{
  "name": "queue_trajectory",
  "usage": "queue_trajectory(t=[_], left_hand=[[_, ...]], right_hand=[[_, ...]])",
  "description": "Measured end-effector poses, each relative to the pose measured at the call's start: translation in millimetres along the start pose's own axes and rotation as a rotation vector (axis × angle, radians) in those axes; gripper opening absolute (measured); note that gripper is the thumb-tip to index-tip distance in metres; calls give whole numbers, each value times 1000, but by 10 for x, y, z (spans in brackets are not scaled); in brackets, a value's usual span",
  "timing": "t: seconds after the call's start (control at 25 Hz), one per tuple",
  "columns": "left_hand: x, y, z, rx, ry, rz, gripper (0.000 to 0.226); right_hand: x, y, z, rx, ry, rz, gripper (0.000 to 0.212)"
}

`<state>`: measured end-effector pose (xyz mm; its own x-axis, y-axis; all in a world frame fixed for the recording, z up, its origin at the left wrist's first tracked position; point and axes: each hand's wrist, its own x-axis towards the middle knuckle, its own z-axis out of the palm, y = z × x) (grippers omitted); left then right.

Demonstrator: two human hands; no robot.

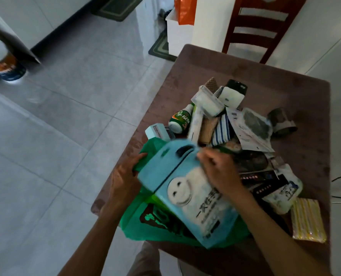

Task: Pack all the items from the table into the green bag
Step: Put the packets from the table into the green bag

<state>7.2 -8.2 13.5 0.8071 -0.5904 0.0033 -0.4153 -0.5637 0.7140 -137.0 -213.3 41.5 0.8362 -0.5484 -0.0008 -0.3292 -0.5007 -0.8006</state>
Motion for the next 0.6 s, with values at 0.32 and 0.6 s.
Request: queue_trajectory(t=[0.32, 0.6], left_hand=[[-103, 22, -6, 397, 188, 141, 39], [-468, -161, 413, 729, -232, 275, 75]], right_hand=[[-529, 712, 587, -638, -630, 171, 81], [-582, 500, 654, -530, -213, -140, 34]])
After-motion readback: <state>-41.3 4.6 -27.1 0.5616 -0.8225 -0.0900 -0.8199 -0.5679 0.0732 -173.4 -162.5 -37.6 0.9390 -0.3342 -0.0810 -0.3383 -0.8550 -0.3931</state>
